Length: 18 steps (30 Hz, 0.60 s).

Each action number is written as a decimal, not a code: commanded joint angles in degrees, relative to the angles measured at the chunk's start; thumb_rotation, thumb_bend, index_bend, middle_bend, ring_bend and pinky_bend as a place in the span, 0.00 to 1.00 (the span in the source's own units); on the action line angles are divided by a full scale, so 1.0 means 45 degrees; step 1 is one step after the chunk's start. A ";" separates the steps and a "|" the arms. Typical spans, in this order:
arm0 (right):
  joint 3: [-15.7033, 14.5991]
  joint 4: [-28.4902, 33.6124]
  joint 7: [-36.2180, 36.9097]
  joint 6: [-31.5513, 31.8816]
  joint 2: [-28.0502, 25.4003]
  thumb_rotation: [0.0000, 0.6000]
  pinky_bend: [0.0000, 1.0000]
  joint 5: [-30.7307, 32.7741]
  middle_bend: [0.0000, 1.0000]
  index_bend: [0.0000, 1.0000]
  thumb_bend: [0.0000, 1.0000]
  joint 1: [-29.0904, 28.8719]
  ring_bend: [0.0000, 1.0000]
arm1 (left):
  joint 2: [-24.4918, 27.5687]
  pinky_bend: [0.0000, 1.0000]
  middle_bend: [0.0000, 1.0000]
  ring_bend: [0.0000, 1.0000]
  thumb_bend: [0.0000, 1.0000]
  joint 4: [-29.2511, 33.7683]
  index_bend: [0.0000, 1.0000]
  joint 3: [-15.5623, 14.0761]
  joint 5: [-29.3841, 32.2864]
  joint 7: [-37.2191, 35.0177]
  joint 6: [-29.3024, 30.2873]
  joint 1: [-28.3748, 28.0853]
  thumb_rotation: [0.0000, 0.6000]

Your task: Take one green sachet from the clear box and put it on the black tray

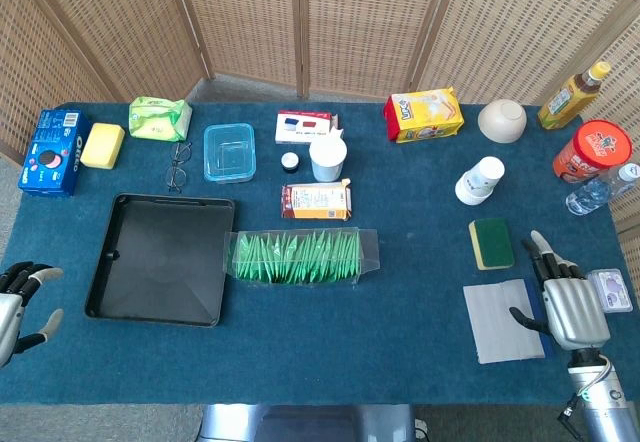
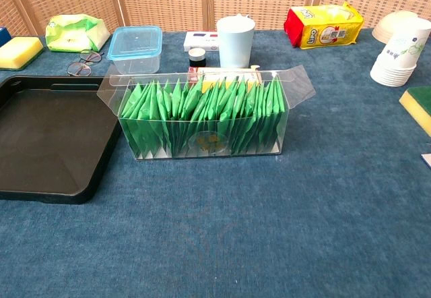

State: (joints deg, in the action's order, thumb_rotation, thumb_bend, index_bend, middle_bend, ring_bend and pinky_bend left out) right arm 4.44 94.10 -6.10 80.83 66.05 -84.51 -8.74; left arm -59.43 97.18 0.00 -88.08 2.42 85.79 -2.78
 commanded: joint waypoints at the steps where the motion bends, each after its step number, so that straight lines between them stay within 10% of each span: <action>1: 0.0005 -0.0025 0.0009 -0.0024 0.0025 0.97 0.28 0.0020 0.04 0.00 0.19 -0.0012 0.19 | -0.0013 0.24 0.26 0.17 0.31 0.0008 0.27 0.0016 0.0045 0.0015 -0.0078 -0.0041 1.00; 18: -0.0111 -0.0131 0.0187 0.0256 0.0146 0.97 0.28 -0.0138 0.03 0.00 0.19 0.0167 0.18 | 0.0099 0.24 0.26 0.17 0.31 0.0017 0.27 0.0090 -0.0206 -0.0130 -0.0052 -0.0206 1.00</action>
State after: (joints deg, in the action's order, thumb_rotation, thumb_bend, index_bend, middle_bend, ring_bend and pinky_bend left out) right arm 3.98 93.48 -5.22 82.03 66.66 -85.14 -7.99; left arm -59.05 97.26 0.32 -88.98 1.89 85.60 -3.62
